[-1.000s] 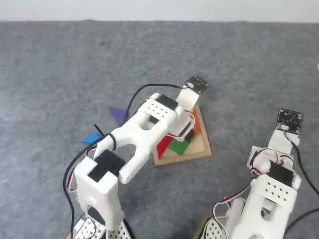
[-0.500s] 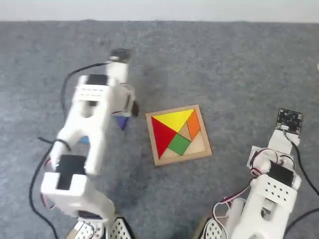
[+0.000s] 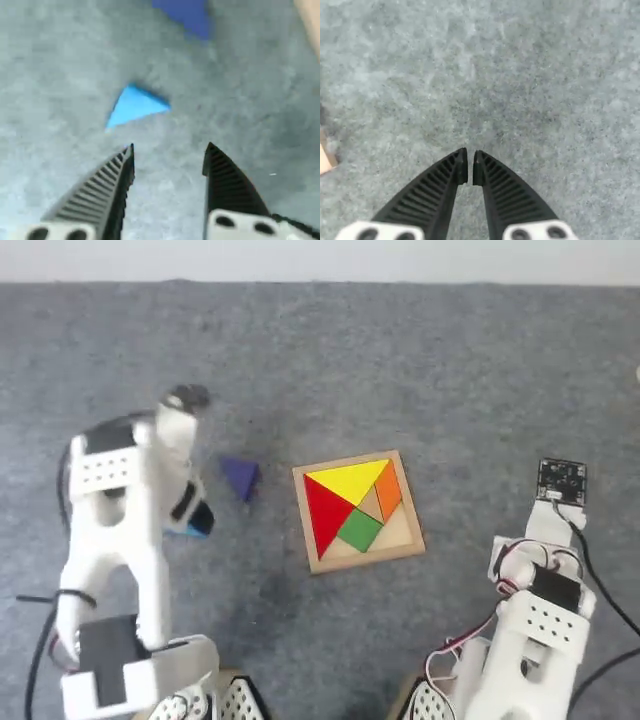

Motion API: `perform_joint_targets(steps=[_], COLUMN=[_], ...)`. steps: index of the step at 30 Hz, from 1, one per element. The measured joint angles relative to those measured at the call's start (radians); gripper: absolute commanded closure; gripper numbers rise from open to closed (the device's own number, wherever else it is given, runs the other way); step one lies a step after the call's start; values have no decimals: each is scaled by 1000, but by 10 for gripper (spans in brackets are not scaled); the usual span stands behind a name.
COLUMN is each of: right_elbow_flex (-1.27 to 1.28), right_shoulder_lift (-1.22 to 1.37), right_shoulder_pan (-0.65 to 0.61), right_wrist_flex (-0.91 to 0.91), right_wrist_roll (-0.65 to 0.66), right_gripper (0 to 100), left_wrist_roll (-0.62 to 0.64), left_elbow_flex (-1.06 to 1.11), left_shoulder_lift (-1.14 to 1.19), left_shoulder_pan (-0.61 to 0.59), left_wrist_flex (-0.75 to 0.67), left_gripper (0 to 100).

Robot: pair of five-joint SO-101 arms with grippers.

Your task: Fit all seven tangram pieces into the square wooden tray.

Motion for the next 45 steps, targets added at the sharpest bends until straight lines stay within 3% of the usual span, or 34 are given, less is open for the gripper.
perform_joint_targets(steps=[3, 9, 17, 31, 45], right_elbow_flex=[0, 0, 0, 0, 0], right_shoulder_lift=[0, 0, 0, 0, 0], right_shoulder_pan=[0, -5, -5, -5, -5], right_wrist_flex=[0, 0, -6, -6, -6], right_wrist_roll=[2, 3, 3, 3, 3], right_gripper=[964, 964, 964, 964, 964], left_wrist_roll=[-115, -477, -750, -786, -821], left_elbow_flex=[78, 138, 143, -25, -58], left_shoulder_lift=[-9, -14, -15, 328, 348], left_shoulder_pan=[14, 32, 29, -12, -46], left_wrist_flex=[-63, -201, -196, -284, -281], left_gripper=[786, 786, 786, 786, 786])
